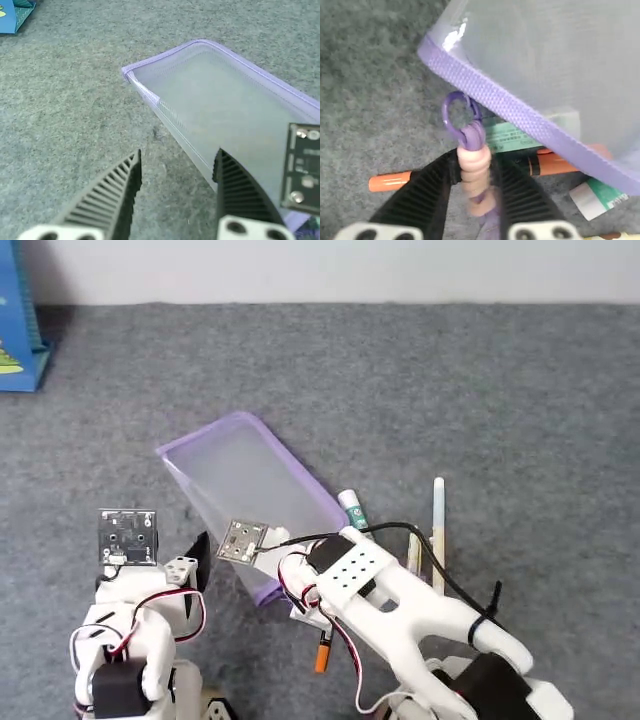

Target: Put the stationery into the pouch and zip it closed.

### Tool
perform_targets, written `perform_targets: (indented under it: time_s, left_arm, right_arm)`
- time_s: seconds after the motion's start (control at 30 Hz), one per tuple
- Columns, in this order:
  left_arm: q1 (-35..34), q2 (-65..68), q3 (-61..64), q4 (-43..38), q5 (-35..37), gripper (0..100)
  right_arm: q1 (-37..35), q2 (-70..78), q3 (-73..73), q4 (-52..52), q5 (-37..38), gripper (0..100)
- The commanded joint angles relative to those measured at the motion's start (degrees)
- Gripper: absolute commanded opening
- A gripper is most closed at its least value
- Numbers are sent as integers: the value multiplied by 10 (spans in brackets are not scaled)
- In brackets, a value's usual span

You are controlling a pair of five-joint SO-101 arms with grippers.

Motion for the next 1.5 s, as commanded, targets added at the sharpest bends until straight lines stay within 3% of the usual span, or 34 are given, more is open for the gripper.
perform_targets:
  time_s: [0.0, 0.33, 0.6, 0.77, 0.93, 1.2, 1.47]
  left_arm:
    - [-4, -9, -2, -16, 3, 225]
    - [-30, -9, -6, -16, 6, 227]
    - [-41, -9, -21, -16, 7, 229]
    - [21, -9, -73, 20, 14, 230]
    - [70, -9, -83, 23, 35, 295]
    - [142, -9, -98, 25, 47, 298]
    - [159, -9, -31, -21, 26, 298]
  right_arm:
    - [0, -3, -6, 0, -4, 9]
    - [14, -191, -50, 55, -7, 9]
    - [40, -268, -139, 66, -66, 9]
    - [40, -268, -173, 50, -87, 9]
    - [39, -270, -176, 50, -89, 9]
    - [29, -274, -177, 46, -90, 9]
    - [10, -275, -216, 89, -111, 9]
